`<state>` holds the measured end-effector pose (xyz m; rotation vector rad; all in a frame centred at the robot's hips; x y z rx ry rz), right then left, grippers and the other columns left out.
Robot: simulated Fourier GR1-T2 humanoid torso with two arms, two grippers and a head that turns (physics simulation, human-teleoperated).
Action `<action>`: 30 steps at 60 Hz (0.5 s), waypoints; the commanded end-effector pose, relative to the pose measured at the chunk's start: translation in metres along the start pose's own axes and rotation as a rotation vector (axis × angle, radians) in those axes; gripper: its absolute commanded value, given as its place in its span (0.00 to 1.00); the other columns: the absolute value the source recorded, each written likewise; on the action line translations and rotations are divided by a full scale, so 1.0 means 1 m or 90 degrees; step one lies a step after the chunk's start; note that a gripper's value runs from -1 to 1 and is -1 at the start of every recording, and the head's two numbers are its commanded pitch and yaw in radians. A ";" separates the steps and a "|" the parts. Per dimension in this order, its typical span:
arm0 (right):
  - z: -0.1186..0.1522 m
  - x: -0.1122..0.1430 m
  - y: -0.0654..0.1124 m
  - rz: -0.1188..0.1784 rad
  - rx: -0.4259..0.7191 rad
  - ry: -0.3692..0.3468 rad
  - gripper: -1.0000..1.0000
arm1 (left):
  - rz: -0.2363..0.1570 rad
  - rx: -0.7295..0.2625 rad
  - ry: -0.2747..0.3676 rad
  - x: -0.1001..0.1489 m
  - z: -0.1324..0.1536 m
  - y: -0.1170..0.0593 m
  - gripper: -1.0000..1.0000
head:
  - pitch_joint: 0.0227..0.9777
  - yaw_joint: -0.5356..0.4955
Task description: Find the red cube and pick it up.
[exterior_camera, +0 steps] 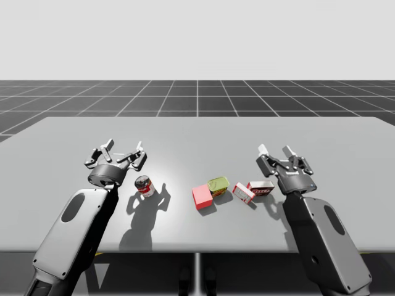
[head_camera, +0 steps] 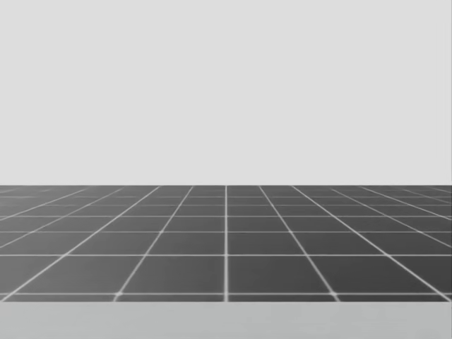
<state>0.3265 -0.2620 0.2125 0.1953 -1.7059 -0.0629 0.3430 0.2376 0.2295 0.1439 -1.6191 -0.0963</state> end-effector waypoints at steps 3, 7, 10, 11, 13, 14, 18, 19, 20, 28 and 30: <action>0.003 -0.001 0.003 -0.003 0.005 -0.003 0.00 | -0.001 0.000 -0.001 0.000 0.000 0.000 0.00 | 0.08 0.52; 0.003 0.001 0.004 -0.009 0.026 -0.001 0.00 | -0.001 0.000 -0.001 0.000 0.000 0.000 0.00 | 0.09 0.52; 0.002 0.000 0.003 -0.005 0.029 0.004 0.00 | -0.001 -0.001 -0.002 0.000 0.000 0.000 0.00 | 0.10 0.52; 0.002 0.000 0.003 -0.005 0.028 0.004 0.00 | -0.001 -0.001 -0.002 0.000 0.000 0.000 0.00 | 0.10 0.52; 0.002 0.000 0.003 -0.007 0.026 0.006 0.00 | -0.002 -0.001 -0.002 0.000 0.000 -0.001 0.00 | 0.12 0.52; 0.002 0.000 0.002 -0.007 0.025 0.006 0.00 | -0.002 -0.001 -0.002 0.000 0.000 -0.001 0.00 | 0.14 0.52; 0.001 0.000 0.002 -0.008 0.022 0.007 0.00 | -0.002 -0.001 -0.002 0.000 0.000 -0.001 0.00 | 0.19 0.52; 0.001 0.000 0.002 -0.008 0.021 0.007 0.00 | -0.002 -0.001 -0.001 0.000 0.000 -0.001 0.00 | 0.20 0.52; 0.001 0.000 0.002 -0.005 0.019 0.007 0.00 | -0.003 -0.001 -0.001 0.000 0.000 -0.001 0.00 | 0.24 0.52; 0.001 -0.001 0.002 0.001 0.017 0.009 0.00 | -0.005 -0.002 -0.001 0.000 0.000 -0.001 0.00 | 0.37 0.52; 0.001 -0.001 0.002 0.003 0.016 0.008 0.00 | -0.006 -0.002 -0.001 0.000 0.000 -0.001 0.00 | 0.39 0.52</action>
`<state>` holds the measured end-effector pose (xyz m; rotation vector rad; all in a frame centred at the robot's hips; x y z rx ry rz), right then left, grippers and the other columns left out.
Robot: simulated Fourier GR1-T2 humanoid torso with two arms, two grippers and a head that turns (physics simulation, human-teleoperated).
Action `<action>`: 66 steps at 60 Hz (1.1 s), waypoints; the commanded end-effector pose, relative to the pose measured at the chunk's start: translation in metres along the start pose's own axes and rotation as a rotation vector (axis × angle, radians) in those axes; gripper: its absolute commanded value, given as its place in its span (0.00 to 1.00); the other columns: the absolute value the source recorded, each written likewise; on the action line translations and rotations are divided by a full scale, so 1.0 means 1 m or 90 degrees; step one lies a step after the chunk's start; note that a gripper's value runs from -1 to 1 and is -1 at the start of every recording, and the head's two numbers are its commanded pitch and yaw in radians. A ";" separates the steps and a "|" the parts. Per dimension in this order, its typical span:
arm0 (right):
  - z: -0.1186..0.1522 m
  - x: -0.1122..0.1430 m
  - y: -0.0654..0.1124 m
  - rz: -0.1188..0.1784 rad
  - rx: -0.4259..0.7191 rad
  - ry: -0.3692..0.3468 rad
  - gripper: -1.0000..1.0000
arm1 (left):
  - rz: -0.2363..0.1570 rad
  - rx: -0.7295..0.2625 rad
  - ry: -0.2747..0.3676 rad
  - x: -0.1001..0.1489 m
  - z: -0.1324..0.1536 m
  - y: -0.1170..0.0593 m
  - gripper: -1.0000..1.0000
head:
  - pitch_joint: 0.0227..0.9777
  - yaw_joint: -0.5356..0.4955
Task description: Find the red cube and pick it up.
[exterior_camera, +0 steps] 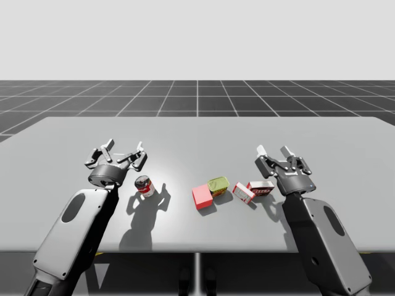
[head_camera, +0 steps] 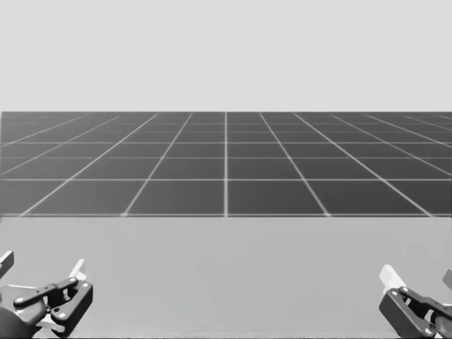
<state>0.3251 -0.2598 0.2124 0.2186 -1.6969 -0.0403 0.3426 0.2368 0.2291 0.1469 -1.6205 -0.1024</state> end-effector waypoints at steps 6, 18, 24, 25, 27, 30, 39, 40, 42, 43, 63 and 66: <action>-0.001 -0.002 0.000 0.007 -0.003 0.003 0.00 | -0.003 -0.002 0.000 0.000 0.000 -0.001 0.00 | 0.49 0.53; -0.002 -0.004 0.000 0.014 -0.003 0.008 0.00 | -0.005 -0.005 -0.001 0.001 0.000 -0.002 0.00 | 0.67 0.52; -0.002 -0.005 0.001 0.020 -0.003 0.011 0.00 | -0.007 -0.006 -0.003 0.002 0.001 -0.002 0.00 | 0.74 0.51; -0.002 -0.005 0.001 0.021 -0.002 0.011 0.00 | -0.007 -0.006 -0.003 0.002 0.001 -0.002 0.00 | 0.75 0.51; -0.002 -0.005 0.001 0.021 -0.002 0.011 0.00 | -0.006 -0.006 -0.004 0.002 0.001 -0.002 0.00 | 0.77 0.51; -0.002 -0.005 0.001 0.025 -0.002 0.011 0.00 | -0.006 -0.006 -0.004 0.003 0.001 -0.002 0.00 | 0.79 0.50; -0.002 -0.005 0.001 0.026 -0.003 0.011 0.00 | -0.006 -0.010 -0.005 0.004 0.003 -0.003 0.00 | 0.88 0.49; -0.002 -0.005 0.001 0.026 -0.003 0.011 0.00 | -0.006 -0.011 -0.005 0.004 0.003 -0.003 0.00 | 0.88 0.49; -0.001 -0.004 0.001 0.026 -0.003 0.011 0.00 | -0.006 -0.012 -0.006 0.005 0.003 -0.004 0.00 | 0.90 0.48; -0.001 -0.004 0.001 0.026 -0.003 0.011 0.00 | -0.005 -0.012 -0.006 0.005 0.003 -0.004 0.00 | 0.90 0.48; 0.000 -0.002 0.001 0.026 -0.006 0.004 0.00 | 0.035 -0.059 -0.001 0.024 0.024 -0.006 0.00 | 0.92 0.48; 0.000 -0.001 0.001 0.026 -0.006 0.004 0.00 | 0.042 -0.068 0.004 0.030 0.033 -0.006 0.00 | 0.92 0.48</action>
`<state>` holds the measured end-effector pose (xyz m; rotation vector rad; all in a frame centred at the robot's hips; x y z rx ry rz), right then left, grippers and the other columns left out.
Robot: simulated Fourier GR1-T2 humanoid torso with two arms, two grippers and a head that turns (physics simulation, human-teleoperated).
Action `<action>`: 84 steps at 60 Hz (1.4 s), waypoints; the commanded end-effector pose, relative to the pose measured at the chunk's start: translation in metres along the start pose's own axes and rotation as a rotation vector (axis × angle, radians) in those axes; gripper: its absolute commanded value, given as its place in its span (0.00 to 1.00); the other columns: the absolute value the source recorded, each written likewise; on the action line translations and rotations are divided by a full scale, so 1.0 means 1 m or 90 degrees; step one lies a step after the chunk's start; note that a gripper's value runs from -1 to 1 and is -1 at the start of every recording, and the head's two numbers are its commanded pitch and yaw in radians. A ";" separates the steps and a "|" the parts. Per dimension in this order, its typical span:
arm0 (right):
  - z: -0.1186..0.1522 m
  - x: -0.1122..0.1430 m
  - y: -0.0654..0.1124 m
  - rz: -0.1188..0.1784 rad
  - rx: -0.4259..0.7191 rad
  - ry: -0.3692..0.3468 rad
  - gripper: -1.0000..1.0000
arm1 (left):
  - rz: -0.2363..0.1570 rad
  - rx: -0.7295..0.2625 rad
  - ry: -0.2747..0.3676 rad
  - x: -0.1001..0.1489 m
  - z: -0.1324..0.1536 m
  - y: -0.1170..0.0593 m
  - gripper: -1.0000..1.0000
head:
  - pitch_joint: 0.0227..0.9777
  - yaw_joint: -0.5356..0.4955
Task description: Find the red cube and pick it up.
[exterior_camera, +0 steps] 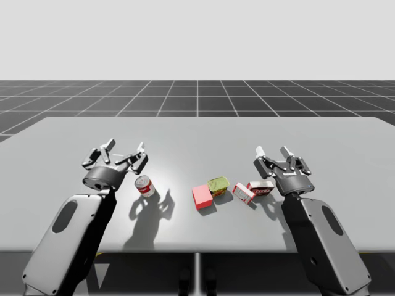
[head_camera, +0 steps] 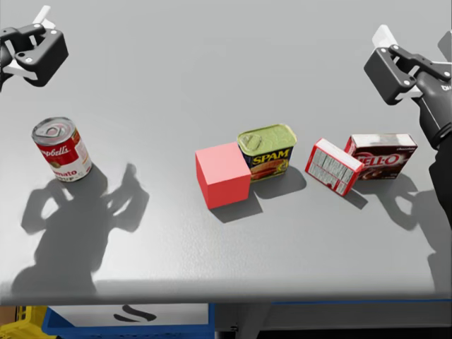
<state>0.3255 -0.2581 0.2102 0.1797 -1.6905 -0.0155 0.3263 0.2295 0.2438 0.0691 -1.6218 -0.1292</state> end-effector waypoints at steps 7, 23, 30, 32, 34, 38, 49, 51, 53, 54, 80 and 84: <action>0.000 0.001 0.000 0.001 -0.001 -0.002 0.00 | 0.014 -0.071 0.023 0.022 0.044 -0.008 0.00 | 0.93 0.48; 0.000 0.001 0.000 0.000 -0.001 -0.003 0.00 | 0.001 -0.172 0.058 0.022 0.105 -0.035 0.00 | 0.93 0.48; 0.000 0.001 0.000 0.002 0.000 -0.003 0.00 | 0.012 -0.229 0.088 0.013 0.122 -0.049 0.00 | 0.93 0.48; 0.000 0.001 0.001 0.005 0.000 -0.004 0.00 | 0.016 -0.242 0.096 0.010 0.126 -0.052 0.00 | 0.93 0.48; 0.000 0.001 0.001 0.005 0.000 -0.005 0.00 | 0.019 -0.252 0.101 0.008 0.128 -0.055 0.00 | 0.93 0.48; 0.000 0.001 0.000 0.006 0.000 -0.006 0.00 | 0.016 -0.268 0.106 0.002 0.133 -0.061 0.00 | 0.93 0.48; 0.001 0.002 0.001 0.013 -0.001 -0.013 0.00 | 0.027 -0.309 0.113 -0.017 0.132 -0.073 0.00 | 0.94 0.48; 0.001 0.002 0.001 0.017 -0.002 -0.015 0.00 | 0.025 -0.317 0.119 -0.022 0.131 -0.076 0.00 | 0.94 0.48; 0.001 0.002 0.001 0.020 -0.002 -0.016 0.00 | 0.031 -0.323 0.122 -0.024 0.130 -0.078 0.00 | 0.94 0.48; 0.001 0.002 0.001 0.021 -0.002 -0.017 0.00 | 0.033 -0.325 0.124 -0.025 0.130 -0.078 0.00 | 0.94 0.48; 0.002 0.004 0.002 0.043 -0.006 -0.026 0.00 | 0.049 -0.420 0.189 -0.058 0.095 -0.102 0.00 | 0.94 0.48; 0.002 0.004 0.002 0.046 -0.006 -0.027 0.00 | 0.036 -0.432 0.192 -0.061 0.090 -0.106 0.00 | 0.94 0.48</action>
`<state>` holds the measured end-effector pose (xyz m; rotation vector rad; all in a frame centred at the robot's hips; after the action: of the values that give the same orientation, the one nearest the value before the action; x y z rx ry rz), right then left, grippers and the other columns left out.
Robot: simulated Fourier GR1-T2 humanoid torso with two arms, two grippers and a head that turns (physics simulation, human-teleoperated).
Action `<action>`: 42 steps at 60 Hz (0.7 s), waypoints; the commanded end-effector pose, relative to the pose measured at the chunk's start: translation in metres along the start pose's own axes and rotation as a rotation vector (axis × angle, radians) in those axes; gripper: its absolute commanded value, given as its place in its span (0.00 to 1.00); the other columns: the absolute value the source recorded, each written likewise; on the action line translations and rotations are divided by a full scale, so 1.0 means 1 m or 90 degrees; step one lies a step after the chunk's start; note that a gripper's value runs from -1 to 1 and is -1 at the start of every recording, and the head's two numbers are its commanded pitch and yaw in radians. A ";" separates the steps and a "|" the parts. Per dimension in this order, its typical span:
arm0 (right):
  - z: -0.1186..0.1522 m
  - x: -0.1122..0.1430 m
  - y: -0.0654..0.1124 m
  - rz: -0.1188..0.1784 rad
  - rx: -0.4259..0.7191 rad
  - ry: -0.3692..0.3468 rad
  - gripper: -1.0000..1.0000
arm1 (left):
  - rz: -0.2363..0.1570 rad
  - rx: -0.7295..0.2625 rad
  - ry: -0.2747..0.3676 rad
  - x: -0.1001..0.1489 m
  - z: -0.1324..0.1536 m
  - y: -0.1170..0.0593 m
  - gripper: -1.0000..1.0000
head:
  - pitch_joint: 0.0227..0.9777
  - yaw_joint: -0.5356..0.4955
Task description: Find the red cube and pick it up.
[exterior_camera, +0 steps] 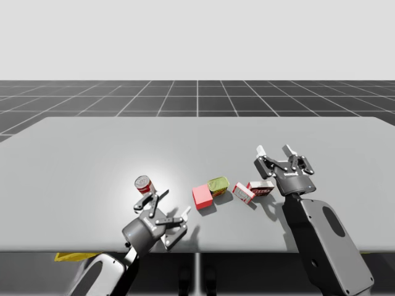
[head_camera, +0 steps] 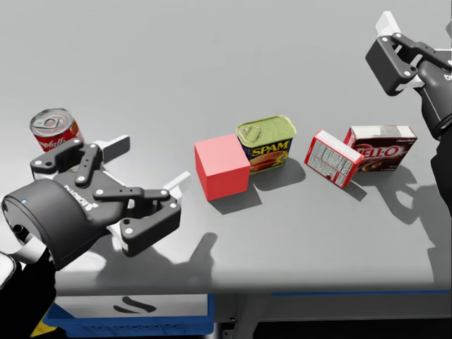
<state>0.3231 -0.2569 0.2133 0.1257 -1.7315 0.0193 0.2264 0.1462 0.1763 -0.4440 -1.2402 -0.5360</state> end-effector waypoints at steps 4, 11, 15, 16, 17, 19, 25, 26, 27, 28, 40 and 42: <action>0.001 0.001 0.000 0.010 -0.001 -0.005 0.00 | -0.022 -0.033 0.022 -0.006 -0.021 -0.002 0.00 | 0.94 0.48; 0.001 0.002 0.000 0.012 -0.002 -0.007 0.00 | -0.039 -0.053 0.036 -0.008 -0.033 -0.004 0.00 | 0.94 0.47; 0.001 0.002 0.000 0.012 -0.003 -0.007 0.00 | -0.049 -0.060 0.045 -0.010 -0.040 -0.006 0.00 | 0.94 0.47; 0.002 0.002 0.000 0.012 -0.003 -0.007 0.00 | -0.050 -0.061 0.045 -0.010 -0.041 -0.007 0.00 | 0.94 0.47; 0.002 0.002 0.000 0.012 -0.003 -0.007 0.00 | -0.051 -0.063 0.045 -0.010 -0.042 -0.007 0.00 | 0.94 0.47; 0.002 0.002 0.000 0.013 -0.003 -0.007 0.00 | -0.051 -0.066 0.049 -0.010 -0.044 -0.008 0.00 | 0.94 0.47; 0.002 0.003 0.000 0.013 -0.003 -0.009 0.00 | -0.058 -0.071 0.052 -0.011 -0.052 -0.010 0.00 | 0.94 0.47; 0.002 0.003 0.000 0.013 -0.003 -0.009 0.00 | -0.059 -0.070 0.054 -0.010 -0.055 -0.010 0.00 | 0.94 0.47; 0.002 0.003 0.000 0.013 -0.003 -0.009 0.00 | -0.061 -0.070 0.055 -0.010 -0.056 -0.010 0.00 | 0.94 0.47; 0.002 0.003 0.000 0.013 -0.003 -0.009 0.00 | -0.061 -0.072 0.055 -0.010 -0.057 -0.010 0.00 | 0.94 0.47; 0.003 0.004 -0.001 0.013 -0.003 -0.012 0.00 | -0.060 -0.088 0.072 -0.006 -0.072 -0.009 0.00 | 0.94 0.46; 0.003 0.005 -0.001 0.013 -0.003 -0.013 0.00 | -0.060 -0.096 0.078 -0.006 -0.078 -0.010 0.00 | 0.94 0.46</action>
<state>0.3201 -0.2579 0.2163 0.1059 -1.7494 0.0288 0.2694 0.1027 0.1528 -0.4653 -1.1347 -0.7075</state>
